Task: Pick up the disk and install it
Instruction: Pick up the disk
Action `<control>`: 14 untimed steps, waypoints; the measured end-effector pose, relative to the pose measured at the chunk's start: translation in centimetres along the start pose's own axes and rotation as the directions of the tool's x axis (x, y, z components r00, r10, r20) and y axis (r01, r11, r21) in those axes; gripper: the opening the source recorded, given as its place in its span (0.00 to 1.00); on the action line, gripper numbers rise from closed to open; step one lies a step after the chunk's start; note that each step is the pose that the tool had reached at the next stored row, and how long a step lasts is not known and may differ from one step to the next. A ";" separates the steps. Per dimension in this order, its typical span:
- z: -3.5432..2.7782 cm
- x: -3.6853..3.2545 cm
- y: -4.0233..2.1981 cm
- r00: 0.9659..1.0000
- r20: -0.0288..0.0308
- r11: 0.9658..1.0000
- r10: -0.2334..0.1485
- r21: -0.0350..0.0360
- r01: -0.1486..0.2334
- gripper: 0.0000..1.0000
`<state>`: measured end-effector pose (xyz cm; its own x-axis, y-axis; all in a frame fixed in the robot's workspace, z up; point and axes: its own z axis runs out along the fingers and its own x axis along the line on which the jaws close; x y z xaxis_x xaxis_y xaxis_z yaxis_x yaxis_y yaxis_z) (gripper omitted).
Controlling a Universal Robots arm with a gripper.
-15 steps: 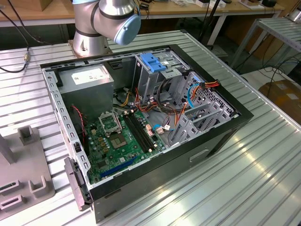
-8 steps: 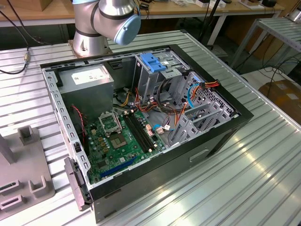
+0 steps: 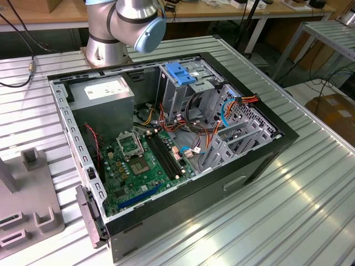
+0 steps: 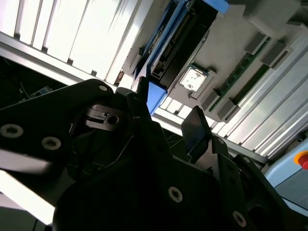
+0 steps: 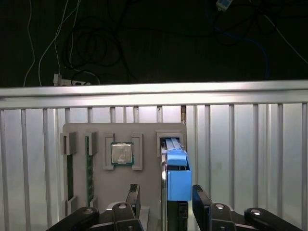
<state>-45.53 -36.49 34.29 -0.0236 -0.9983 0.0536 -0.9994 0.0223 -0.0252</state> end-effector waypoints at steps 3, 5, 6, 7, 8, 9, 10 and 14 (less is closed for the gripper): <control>0.01 0.00 0.00 1.000 0.000 1.000 0.000 0.000 0.000 0.55; 0.01 0.00 0.00 1.000 0.000 1.000 0.000 0.000 0.000 0.55; 0.02 0.00 0.00 1.000 0.000 1.000 0.000 0.000 0.000 0.55; 0.03 -0.01 0.00 1.000 0.000 1.000 0.000 0.000 0.000 0.55; 0.07 -0.01 0.00 1.000 0.000 1.000 0.000 0.000 0.000 0.55; 0.15 -0.01 0.01 1.000 0.000 1.000 0.000 0.001 0.000 0.55; 0.30 -0.02 0.01 1.000 0.000 1.000 0.000 0.000 0.000 0.55; 1.20 -0.11 0.14 1.000 0.000 1.000 0.001 -0.001 -0.001 0.55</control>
<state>-45.64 -36.44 33.08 -0.0241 -0.9983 0.0535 -0.9994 0.0228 -0.0242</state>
